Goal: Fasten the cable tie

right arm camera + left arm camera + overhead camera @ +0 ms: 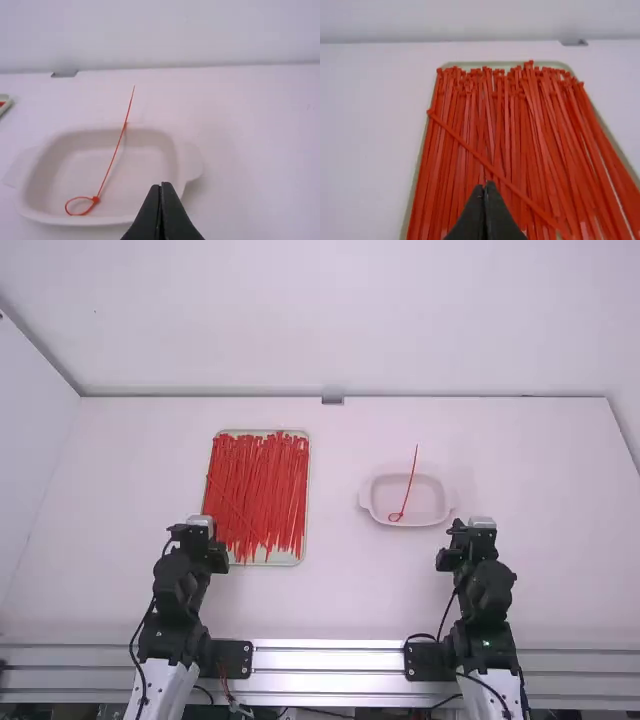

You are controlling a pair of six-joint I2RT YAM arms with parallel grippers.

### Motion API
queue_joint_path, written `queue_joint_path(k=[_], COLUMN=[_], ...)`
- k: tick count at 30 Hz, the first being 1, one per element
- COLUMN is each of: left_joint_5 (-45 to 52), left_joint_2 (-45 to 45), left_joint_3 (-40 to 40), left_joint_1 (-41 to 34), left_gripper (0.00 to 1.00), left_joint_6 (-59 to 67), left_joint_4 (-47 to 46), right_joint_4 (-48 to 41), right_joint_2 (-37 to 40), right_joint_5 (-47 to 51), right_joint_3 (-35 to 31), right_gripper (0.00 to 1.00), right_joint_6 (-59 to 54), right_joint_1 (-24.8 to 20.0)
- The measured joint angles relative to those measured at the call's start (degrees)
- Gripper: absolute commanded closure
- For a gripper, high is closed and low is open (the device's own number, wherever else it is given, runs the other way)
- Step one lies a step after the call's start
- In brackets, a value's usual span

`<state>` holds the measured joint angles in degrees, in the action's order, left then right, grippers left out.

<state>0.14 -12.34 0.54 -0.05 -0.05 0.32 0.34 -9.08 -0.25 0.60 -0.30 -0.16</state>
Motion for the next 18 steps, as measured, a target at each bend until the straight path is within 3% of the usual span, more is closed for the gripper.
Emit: queue_joint_path(k=[18], left_joint_5=[0.0], left_joint_2=[11.6], left_joint_3=[0.0], left_joint_1=[0.0], left_gripper=[1.0], left_joint_6=[0.0], left_joint_4=[0.0], right_joint_4=[0.0], right_joint_2=[8.6], right_joint_5=[0.0], right_joint_3=[0.0], right_gripper=[1.0], right_joint_6=[0.1], right_joint_1=[0.0])
